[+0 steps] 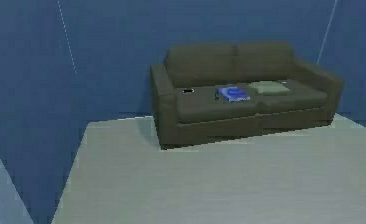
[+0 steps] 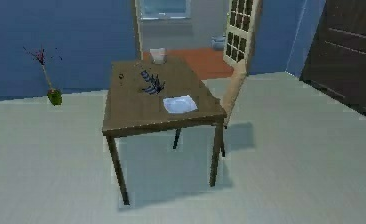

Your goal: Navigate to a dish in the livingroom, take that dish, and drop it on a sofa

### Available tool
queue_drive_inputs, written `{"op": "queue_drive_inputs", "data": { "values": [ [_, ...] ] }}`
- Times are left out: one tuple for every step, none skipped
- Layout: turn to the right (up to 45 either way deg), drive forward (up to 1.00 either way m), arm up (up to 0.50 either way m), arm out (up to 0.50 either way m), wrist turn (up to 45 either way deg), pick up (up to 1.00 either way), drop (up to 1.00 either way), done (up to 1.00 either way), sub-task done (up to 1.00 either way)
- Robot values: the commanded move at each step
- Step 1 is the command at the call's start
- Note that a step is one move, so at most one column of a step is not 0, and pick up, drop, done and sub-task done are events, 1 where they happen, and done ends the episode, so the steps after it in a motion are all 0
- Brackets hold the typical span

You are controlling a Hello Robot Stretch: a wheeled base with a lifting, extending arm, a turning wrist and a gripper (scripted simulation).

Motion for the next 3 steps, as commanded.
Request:
{"op": "queue_drive_inputs", "data": {
  "values": [
    [0.0,1.0,0.0,0.0,0.0,0.0,0.0,0.0,0.0],
    [15.0,0.0,0.0,0.0,0.0,0.0,0.0,0.0,0.0],
    [0.0,0.1,0.0,0.0,0.0,0.0,0.0,0.0,0.0]
  ]
}}
